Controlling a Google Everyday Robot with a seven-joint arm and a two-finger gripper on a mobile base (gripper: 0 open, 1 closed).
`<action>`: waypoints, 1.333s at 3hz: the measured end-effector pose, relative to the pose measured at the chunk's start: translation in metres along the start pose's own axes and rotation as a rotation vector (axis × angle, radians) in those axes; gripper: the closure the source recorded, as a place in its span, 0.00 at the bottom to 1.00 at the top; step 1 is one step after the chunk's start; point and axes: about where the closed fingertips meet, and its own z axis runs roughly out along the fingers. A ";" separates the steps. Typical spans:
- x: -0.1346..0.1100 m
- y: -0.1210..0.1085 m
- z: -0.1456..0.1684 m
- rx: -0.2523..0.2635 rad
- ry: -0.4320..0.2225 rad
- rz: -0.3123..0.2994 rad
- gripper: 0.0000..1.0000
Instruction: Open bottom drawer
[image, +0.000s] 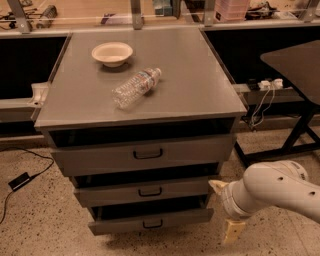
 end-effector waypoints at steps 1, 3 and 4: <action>0.001 0.001 0.009 -0.014 -0.006 -0.005 0.00; 0.017 -0.011 0.101 -0.074 -0.011 -0.140 0.00; 0.036 0.004 0.179 -0.109 -0.049 -0.209 0.00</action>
Offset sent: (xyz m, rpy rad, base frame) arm 0.0329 0.0124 -0.0648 -0.0129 0.0375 0.1301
